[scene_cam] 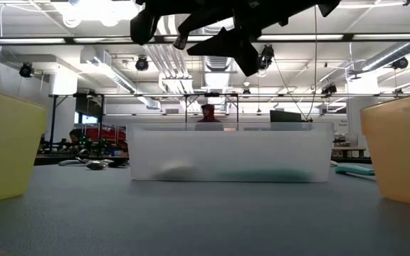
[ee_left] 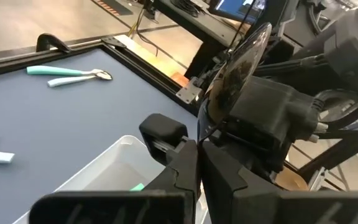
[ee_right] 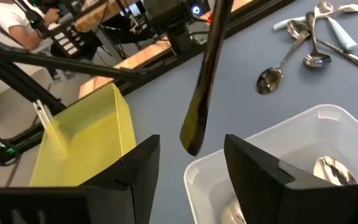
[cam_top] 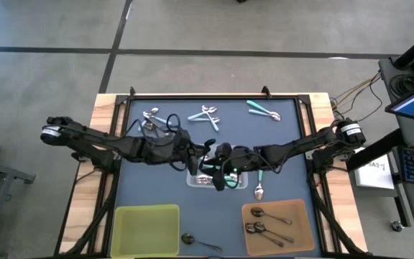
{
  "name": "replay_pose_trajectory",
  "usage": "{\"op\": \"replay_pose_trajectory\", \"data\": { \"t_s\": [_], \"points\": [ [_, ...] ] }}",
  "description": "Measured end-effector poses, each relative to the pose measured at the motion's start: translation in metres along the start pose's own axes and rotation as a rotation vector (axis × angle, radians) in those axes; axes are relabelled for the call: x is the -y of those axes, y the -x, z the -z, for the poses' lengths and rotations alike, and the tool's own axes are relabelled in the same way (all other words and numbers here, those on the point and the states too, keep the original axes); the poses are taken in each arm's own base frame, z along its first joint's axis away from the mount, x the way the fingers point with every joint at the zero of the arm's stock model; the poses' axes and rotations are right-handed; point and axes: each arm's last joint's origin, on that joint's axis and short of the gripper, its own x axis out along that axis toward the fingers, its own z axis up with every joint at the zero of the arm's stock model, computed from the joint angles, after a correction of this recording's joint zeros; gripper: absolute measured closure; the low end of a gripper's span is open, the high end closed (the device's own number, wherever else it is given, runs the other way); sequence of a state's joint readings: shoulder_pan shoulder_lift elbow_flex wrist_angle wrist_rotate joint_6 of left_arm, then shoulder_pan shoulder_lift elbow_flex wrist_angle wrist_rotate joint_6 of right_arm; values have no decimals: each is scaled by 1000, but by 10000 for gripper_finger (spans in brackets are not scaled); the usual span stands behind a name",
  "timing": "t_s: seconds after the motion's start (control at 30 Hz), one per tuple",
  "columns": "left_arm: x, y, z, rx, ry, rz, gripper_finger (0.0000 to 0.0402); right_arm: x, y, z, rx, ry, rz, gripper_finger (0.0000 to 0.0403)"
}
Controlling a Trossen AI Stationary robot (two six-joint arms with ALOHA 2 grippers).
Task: Sort silverware by color (type)
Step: Put the black spoon into the orange bin
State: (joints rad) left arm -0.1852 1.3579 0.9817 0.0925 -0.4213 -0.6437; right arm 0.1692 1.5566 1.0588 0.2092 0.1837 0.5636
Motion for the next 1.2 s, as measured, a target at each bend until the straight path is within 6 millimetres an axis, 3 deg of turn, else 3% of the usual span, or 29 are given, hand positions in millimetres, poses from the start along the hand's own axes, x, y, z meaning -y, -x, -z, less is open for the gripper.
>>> {"op": "replay_pose_trajectory", "data": {
  "t_s": [0.53,0.67,0.87,1.07,1.2],
  "points": [
    [7,3,2,10,54,34,402,6,-1,-14,103,21,8,239],
    [7,3,1,14,58,35,402,6,-1,-15,112,19,3,282],
    [7,3,1,19,59,32,401,5,-1,-16,122,16,-14,383],
    [7,3,1,15,57,41,398,4,2,-18,116,-7,-23,393],
    [6,3,3,-14,45,39,372,4,9,-20,97,-7,2,394]
  ]
}}
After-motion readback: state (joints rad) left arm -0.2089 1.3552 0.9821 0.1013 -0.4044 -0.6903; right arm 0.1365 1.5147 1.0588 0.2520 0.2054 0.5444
